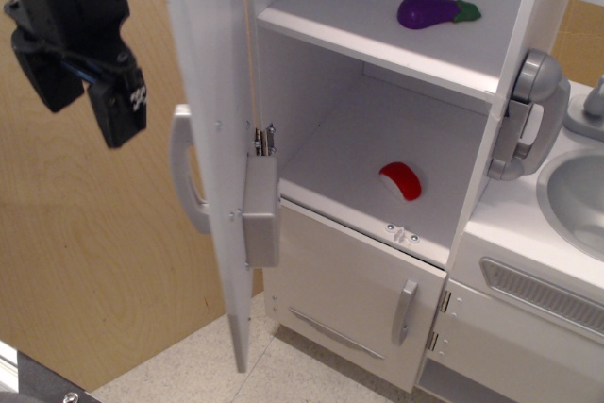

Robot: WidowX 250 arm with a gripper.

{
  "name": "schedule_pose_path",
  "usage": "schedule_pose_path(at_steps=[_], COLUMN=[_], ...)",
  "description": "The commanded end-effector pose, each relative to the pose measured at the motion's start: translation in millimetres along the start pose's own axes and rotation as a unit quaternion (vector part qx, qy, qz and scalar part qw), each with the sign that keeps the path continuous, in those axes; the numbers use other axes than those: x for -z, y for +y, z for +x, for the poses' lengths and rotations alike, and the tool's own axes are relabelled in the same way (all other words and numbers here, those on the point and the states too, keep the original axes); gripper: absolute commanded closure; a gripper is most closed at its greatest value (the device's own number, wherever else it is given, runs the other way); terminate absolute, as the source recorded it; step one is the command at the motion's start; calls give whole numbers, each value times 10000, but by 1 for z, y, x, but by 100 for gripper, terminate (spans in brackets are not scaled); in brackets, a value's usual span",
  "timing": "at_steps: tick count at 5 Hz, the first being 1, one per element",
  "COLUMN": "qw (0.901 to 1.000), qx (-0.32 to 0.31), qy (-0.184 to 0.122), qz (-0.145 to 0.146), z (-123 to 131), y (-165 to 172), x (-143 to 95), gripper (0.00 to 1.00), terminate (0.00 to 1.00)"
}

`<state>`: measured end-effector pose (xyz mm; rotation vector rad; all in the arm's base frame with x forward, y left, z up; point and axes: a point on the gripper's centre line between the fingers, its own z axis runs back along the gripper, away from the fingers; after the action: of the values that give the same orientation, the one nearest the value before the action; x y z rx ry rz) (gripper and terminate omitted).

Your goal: Close fridge

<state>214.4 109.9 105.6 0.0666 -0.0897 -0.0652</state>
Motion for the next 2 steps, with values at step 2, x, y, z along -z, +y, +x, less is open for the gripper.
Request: schedule_pose_path(at_steps=[2], qw=[9989], qx=[-50], qy=[-396], qz=[241], z=[61], y=[10], x=[-1], gripper=[0], terminate=[0])
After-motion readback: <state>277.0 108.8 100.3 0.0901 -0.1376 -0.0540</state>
